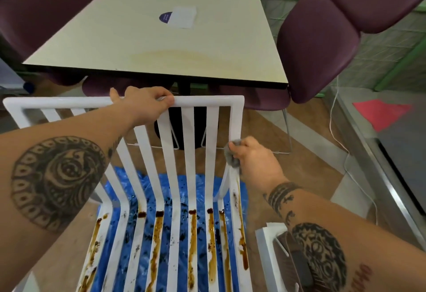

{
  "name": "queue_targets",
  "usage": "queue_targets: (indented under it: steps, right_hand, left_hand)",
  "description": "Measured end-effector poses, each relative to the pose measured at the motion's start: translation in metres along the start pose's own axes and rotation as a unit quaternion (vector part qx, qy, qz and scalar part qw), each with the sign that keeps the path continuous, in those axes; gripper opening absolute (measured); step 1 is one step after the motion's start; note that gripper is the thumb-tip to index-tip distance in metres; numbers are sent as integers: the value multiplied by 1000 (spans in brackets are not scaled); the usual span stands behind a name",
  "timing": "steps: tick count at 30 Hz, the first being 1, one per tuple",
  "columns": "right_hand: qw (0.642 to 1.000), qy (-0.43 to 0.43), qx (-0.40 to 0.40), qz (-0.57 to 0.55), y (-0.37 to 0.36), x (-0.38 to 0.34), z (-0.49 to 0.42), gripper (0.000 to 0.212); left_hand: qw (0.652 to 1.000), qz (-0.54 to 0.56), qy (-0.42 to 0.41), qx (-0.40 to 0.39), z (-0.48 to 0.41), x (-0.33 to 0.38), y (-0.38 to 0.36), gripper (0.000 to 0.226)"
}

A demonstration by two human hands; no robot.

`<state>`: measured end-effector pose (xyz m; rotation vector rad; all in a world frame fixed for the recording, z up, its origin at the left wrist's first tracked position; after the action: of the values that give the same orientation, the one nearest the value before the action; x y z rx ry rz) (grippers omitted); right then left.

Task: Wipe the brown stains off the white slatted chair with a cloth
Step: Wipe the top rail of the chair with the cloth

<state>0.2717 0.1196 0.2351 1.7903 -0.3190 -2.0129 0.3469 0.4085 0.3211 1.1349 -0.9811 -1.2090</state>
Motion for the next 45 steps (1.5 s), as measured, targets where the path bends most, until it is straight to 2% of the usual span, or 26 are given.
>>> queue_targets:
  steps: [2,4,5,7,9,11,13,14,16,20,23,25,28,31,34,36,38,43,45]
  right_hand:
    - [997,-17,-26,75,-6,21,17,23]
    - [970,-34,-103,216,-14,40,30,13]
    - [950,-33,-111,289,-13,41,31,22]
    - [933,-40,-86,346,-2,35,28,38]
    - [949,-12,-23,315,12,13,27,37]
    - [970,31,35,237,19,-11,29,27]
    - [986,56,76,136,14,-32,29,23]
    - [991,56,90,83,9,-40,29,22]
    - [994,38,103,-2,-9,-54,27,19]
    - [983,24,129,-127,-54,-81,18,18]
    - [976,88,162,-116,-83,-129,5,24]
    - [972,127,176,-84,-101,-158,-11,26]
    - [970,154,190,-9,-125,-175,-34,26]
    - [965,155,209,13,-138,-157,-37,22]
    - [983,47,171,43,-150,-110,-36,21]
    - [993,-59,97,35,-159,-79,-33,21]
    - [993,-98,63,32,-160,-70,-25,20]
    - [987,-75,91,-107,-145,-80,-3,14]
    - [978,-57,96,-174,-147,-86,4,11]
  left_hand:
    - [1000,4,-1,-8,2,1,-2,38]
    - [1000,17,-4,-11,5,3,1,37]
    - [999,28,-7,-18,5,3,1,37]
    - [998,55,-14,-33,5,0,1,39]
    - [988,139,-38,-53,4,-7,-2,45]
    - [943,327,-44,-42,7,-19,7,52]
    - [881,470,14,47,15,-54,25,42]
    - [864,490,56,106,23,-76,32,36]
    - [849,481,108,190,40,-115,35,29]
    - [908,353,118,193,50,-150,21,29]
    - [954,187,79,220,42,-158,25,25]
    - [966,123,61,217,35,-160,21,21]
    - [963,122,42,238,33,-162,15,16]
    - [956,141,40,253,31,-166,11,15]
    - [953,153,33,260,32,-167,8,16]
    - [951,163,29,261,32,-167,7,17]
    - [950,172,14,262,35,-166,6,21]
    - [945,198,-51,254,60,-153,-9,50]
    - [931,205,-91,289,86,-141,-19,47]
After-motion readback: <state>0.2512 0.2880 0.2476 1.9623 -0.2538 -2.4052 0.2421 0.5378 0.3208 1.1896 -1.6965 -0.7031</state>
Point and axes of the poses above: each hand's wrist, its own z-axis away from the middle knuckle, its own y-axis out of the back of the hand, x = y × z, the point moved 10 cm from there along -z, towards the middle knuckle, and after that the axes turned 15 degrees about -z, right-handed, at the moved point
